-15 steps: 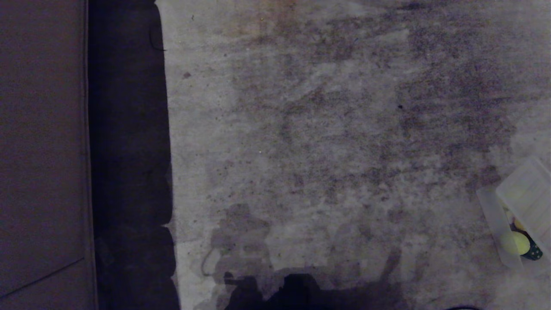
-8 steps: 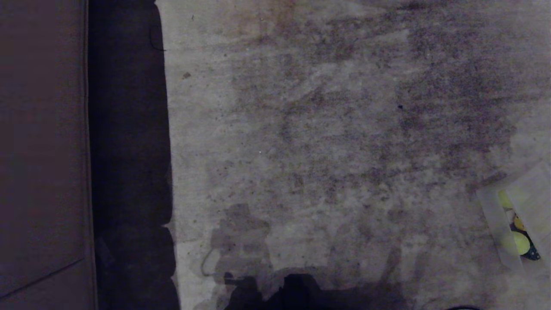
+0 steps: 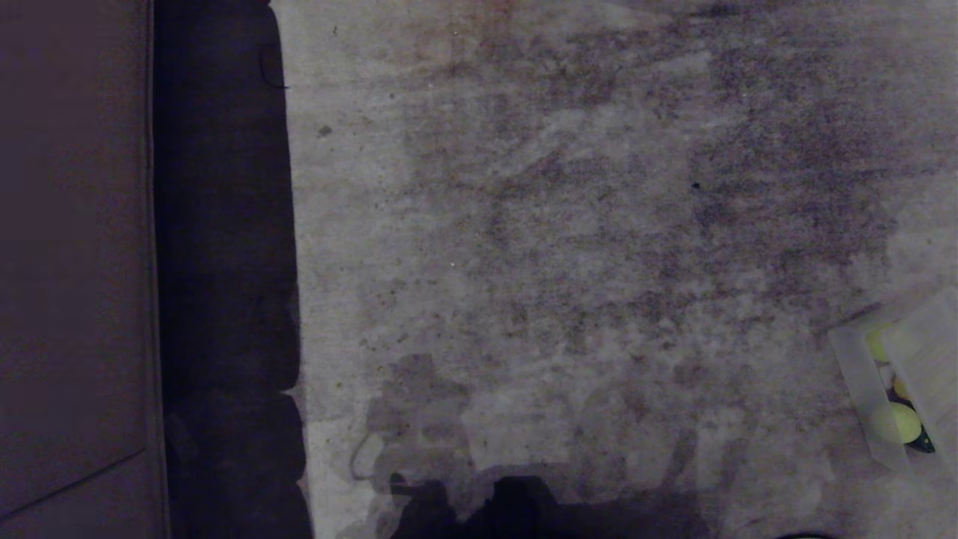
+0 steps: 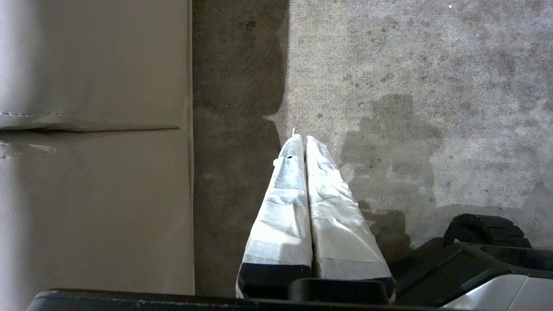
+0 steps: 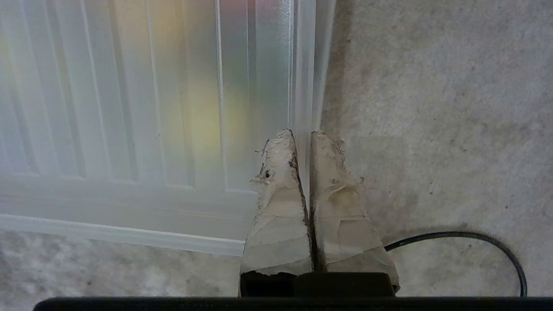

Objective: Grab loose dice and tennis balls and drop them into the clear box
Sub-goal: Close the lid

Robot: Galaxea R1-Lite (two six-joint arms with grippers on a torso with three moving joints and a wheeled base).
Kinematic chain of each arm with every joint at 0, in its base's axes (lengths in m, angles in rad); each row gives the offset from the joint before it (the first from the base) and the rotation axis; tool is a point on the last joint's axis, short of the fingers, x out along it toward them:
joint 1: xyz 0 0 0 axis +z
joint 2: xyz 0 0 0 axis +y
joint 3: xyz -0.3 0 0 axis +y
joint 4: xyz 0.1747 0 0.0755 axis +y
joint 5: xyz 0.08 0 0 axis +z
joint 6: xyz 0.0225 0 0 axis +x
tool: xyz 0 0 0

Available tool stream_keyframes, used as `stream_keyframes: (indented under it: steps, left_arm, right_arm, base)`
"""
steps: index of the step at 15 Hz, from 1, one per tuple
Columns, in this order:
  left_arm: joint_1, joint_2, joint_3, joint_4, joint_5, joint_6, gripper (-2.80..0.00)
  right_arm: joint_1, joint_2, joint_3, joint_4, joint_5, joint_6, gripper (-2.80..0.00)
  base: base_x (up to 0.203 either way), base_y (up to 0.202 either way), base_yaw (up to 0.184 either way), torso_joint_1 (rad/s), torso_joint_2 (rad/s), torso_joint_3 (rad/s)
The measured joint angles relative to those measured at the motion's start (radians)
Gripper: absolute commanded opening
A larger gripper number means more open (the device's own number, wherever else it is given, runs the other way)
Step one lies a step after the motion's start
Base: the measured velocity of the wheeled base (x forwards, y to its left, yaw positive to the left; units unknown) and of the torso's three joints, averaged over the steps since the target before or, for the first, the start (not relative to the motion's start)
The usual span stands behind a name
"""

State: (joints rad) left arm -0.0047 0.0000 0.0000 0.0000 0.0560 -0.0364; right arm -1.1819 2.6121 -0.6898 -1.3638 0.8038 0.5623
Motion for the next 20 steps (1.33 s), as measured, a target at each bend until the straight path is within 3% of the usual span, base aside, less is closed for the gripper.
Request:
stream_keyframes:
  steps: [20]
  left_arm:
    - [0.0,0.0,0.0,0.0,0.0,0.0,-2.8]
  right_arm:
    - [0.03,0.098,-0.075,-0.011,-0.008,-0.003,-2.8]
  base:
    - [0.0,0.0,0.0,0.0,0.0,0.0]
